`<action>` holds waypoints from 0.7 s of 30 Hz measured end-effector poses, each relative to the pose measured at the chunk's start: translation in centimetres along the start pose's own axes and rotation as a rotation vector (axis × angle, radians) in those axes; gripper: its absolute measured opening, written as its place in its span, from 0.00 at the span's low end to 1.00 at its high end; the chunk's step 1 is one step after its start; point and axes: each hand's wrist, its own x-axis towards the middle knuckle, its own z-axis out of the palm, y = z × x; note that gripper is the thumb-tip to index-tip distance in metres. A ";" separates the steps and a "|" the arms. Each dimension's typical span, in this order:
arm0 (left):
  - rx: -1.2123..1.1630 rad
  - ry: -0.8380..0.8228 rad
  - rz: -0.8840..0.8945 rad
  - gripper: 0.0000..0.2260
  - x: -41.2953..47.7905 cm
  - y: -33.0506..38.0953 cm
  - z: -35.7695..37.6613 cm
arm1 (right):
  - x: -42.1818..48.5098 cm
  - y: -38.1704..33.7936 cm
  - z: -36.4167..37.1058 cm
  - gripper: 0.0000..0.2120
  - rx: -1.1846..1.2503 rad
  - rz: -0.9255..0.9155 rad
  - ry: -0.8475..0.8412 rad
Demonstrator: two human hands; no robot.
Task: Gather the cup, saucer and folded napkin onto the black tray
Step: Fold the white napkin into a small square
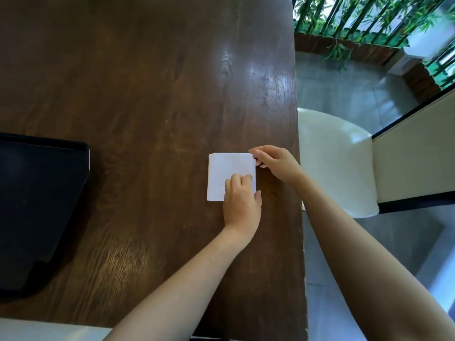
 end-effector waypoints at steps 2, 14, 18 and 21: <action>0.022 -0.011 0.015 0.17 -0.3 -0.1 0.4 | 0.1 0.2 0.3 0.11 -0.041 -0.012 0.022; -0.077 0.052 0.129 0.11 -1.7 0.0 0.4 | -0.4 0.3 1.4 0.08 -0.079 -0.023 0.169; 0.102 0.173 0.148 0.16 0.2 -2.5 -1.2 | -0.4 0.6 1.5 0.08 -0.066 -0.020 0.196; 0.346 -0.036 0.067 0.24 1.3 -4.3 -1.1 | -0.6 0.9 2.1 0.08 -0.076 -0.026 0.235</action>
